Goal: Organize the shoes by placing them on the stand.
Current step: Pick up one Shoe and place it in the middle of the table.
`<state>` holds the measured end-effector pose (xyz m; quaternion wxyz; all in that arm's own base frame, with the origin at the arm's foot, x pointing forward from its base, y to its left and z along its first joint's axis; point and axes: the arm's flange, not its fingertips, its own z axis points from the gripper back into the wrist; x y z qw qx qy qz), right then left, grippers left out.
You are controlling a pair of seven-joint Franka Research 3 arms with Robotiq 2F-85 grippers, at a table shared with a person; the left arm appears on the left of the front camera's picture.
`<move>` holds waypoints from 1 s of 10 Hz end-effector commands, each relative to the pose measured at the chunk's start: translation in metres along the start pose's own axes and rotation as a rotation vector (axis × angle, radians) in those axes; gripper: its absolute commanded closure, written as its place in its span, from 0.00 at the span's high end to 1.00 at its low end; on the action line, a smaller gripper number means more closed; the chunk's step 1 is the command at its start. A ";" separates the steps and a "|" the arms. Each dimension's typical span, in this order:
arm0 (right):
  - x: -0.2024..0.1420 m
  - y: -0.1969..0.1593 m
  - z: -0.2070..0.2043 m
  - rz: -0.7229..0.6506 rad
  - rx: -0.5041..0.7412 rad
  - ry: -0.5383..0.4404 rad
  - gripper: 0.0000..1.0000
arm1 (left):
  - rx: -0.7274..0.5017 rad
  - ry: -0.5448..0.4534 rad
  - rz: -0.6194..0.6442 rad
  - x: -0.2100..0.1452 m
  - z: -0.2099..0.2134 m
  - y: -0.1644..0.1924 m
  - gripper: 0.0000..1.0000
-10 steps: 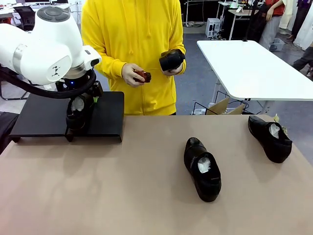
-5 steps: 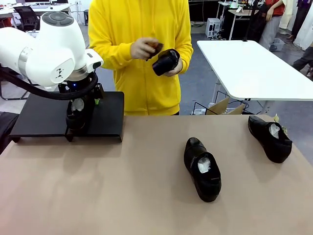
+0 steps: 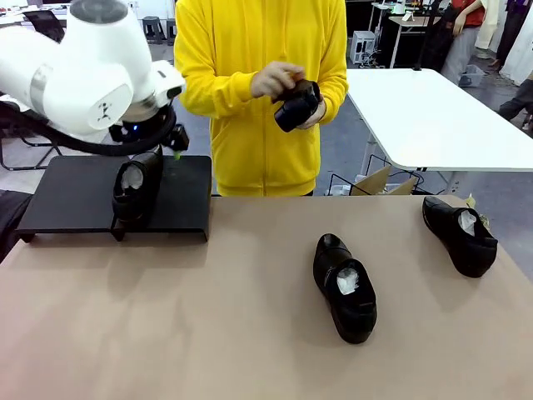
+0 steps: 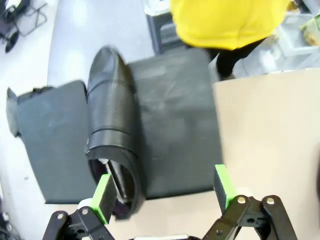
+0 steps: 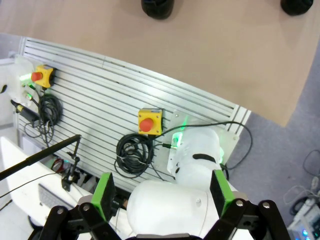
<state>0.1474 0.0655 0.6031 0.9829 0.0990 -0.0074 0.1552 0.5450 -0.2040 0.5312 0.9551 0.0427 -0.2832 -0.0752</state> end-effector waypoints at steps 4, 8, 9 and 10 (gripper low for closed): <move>0.000 0.000 0.000 0.000 0.000 0.000 1.00 | -0.321 0.182 -0.050 -0.038 0.108 -0.018 1.00; 0.100 -0.075 0.000 0.109 -0.054 0.335 1.00 | -0.287 0.158 0.134 -0.049 0.120 0.007 1.00; 0.114 -0.097 -0.009 0.149 -0.042 0.381 1.00 | -0.331 0.169 0.030 -0.041 0.124 -0.018 1.00; 0.123 -0.112 -0.018 0.165 -0.058 0.372 1.00 | -0.331 0.169 0.030 -0.041 0.124 -0.018 1.00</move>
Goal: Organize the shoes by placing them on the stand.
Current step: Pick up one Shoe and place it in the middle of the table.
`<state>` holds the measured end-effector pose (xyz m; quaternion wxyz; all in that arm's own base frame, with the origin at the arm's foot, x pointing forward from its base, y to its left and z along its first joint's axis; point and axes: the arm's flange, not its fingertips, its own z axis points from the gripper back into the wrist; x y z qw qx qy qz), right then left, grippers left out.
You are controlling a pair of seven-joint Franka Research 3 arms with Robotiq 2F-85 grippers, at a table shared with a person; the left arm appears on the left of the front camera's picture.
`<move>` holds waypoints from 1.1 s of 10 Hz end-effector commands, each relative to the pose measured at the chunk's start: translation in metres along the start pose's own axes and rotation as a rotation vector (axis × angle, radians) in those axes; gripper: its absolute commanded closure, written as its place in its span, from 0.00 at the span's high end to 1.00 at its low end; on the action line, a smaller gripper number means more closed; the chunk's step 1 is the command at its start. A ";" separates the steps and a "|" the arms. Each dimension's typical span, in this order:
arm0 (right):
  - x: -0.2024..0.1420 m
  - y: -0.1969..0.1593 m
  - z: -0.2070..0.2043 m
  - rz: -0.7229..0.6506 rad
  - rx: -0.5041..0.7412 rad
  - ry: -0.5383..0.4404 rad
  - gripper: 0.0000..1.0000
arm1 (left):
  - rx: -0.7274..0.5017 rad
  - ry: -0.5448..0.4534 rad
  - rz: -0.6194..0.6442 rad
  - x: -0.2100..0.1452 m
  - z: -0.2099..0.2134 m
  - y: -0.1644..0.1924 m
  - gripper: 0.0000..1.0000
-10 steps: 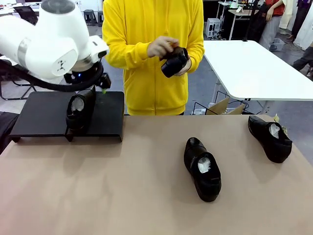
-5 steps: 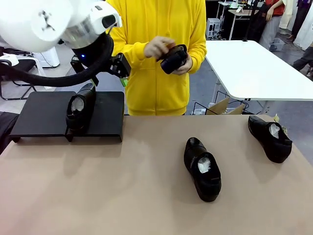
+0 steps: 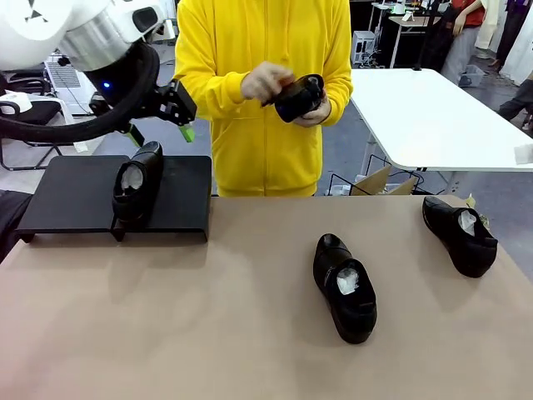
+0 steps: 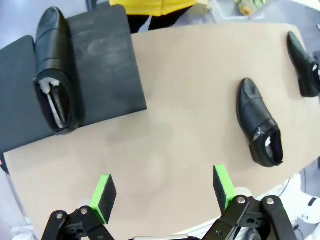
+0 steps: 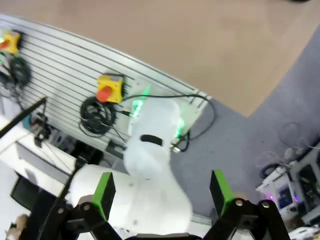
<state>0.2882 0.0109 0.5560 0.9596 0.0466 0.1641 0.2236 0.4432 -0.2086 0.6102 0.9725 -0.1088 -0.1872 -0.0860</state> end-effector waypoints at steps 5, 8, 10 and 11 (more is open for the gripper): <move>0.000 0.000 0.000 0.000 0.000 0.000 1.00 | -0.015 0.004 -0.031 -0.001 -0.002 -0.011 1.00; 0.017 -0.012 0.001 0.003 -0.094 -0.155 1.00 | -0.015 0.004 -0.031 -0.001 -0.002 -0.011 1.00; 0.052 -0.057 0.007 -0.070 -0.116 -0.311 1.00 | -0.015 0.004 -0.031 -0.001 -0.002 -0.011 1.00; 0.073 -0.080 0.004 -0.098 -0.141 -0.359 1.00 | -0.015 0.004 -0.031 -0.001 -0.002 -0.011 1.00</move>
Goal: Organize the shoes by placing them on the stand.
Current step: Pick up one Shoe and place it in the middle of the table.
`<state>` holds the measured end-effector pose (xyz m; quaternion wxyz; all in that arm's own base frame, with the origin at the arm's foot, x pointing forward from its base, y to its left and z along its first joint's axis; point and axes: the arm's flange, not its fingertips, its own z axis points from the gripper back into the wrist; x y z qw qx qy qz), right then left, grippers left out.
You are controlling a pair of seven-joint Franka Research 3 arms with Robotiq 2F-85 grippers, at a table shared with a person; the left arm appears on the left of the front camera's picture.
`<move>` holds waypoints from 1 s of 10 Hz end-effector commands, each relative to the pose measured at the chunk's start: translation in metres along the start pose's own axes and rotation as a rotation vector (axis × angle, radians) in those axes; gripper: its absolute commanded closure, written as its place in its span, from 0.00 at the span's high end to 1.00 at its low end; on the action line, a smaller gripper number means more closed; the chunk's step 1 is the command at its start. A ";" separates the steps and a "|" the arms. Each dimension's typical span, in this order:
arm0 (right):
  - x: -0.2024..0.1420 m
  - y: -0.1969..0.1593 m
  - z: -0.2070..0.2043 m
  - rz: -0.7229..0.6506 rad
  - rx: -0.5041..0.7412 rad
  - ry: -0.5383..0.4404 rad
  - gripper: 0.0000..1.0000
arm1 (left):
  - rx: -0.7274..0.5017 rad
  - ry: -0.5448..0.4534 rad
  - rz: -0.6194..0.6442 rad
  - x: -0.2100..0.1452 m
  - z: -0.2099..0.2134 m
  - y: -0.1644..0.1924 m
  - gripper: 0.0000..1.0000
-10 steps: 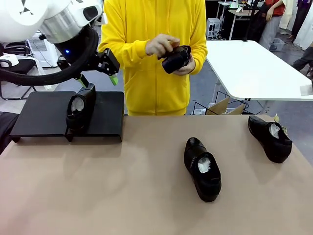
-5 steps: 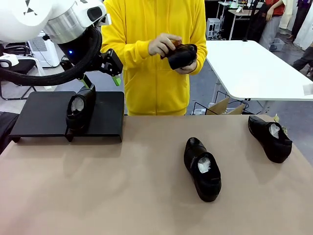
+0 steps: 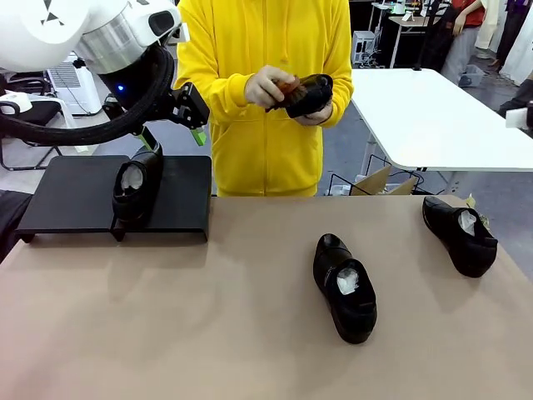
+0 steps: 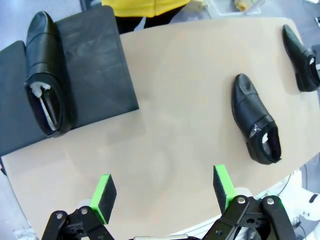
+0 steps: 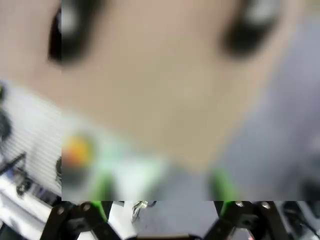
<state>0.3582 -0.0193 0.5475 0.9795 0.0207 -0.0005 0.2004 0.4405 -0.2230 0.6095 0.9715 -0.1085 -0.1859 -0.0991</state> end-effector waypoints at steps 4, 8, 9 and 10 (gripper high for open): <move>0.096 -0.082 -0.078 -0.102 0.061 -0.191 1.00 | -0.010 -0.001 -0.005 0.000 0.002 0.003 1.00; 0.149 -0.107 -0.129 -0.212 0.011 -0.109 1.00 | -0.010 -0.001 -0.005 0.000 0.002 0.003 1.00; 0.154 -0.107 -0.138 -0.219 -0.005 -0.088 1.00 | -0.010 -0.001 -0.005 0.000 0.002 0.003 1.00; 0.157 -0.108 -0.145 -0.227 -0.005 -0.077 1.00 | -0.010 -0.001 -0.005 0.000 0.002 0.003 1.00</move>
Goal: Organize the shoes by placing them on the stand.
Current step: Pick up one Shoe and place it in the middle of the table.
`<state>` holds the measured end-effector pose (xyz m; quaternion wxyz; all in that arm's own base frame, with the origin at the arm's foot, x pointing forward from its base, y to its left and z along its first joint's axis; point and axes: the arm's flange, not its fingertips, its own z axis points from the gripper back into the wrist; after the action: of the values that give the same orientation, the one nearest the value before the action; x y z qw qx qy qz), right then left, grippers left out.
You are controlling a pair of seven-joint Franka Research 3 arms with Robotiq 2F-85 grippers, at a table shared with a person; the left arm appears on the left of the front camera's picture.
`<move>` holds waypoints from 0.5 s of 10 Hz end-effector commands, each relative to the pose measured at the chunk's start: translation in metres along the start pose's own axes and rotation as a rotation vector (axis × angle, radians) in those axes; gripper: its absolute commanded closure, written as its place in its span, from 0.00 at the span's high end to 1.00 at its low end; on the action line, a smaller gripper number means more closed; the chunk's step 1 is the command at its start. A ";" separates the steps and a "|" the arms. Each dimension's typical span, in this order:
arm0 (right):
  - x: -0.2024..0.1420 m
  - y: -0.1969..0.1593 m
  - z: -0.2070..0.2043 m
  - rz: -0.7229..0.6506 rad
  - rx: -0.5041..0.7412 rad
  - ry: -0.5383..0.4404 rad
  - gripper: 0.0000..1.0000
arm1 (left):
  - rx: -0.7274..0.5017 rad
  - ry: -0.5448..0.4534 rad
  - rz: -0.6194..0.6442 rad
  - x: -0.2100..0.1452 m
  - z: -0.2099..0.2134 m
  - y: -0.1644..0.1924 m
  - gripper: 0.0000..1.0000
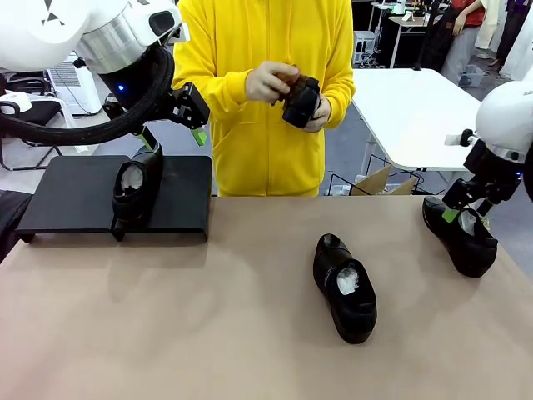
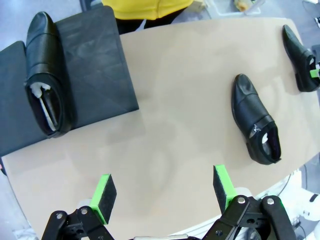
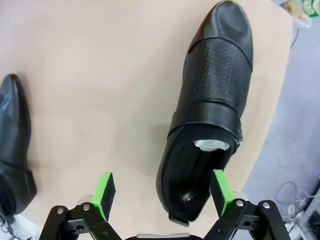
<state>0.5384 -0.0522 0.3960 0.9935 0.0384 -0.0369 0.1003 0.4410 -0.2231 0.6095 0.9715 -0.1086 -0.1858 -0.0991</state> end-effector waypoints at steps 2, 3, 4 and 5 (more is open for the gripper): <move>0.011 -0.002 -0.009 -0.041 -0.018 0.020 1.00 | -0.010 -0.001 -0.006 0.000 0.002 0.003 1.00; 0.012 -0.001 -0.015 -0.049 0.001 0.029 1.00 | -0.010 -0.001 -0.006 0.000 0.002 0.003 1.00; 0.011 0.001 -0.022 -0.061 0.003 0.044 1.00 | -0.010 -0.001 -0.006 0.000 0.002 0.003 1.00; 0.010 0.004 -0.028 -0.063 -0.004 0.055 1.00 | -0.010 -0.001 -0.006 0.000 0.002 0.003 1.00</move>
<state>0.5458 -0.0461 0.3697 0.9960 0.0399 -0.0123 0.0795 0.4410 -0.2231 0.6095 0.9715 -0.1086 -0.1858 -0.0991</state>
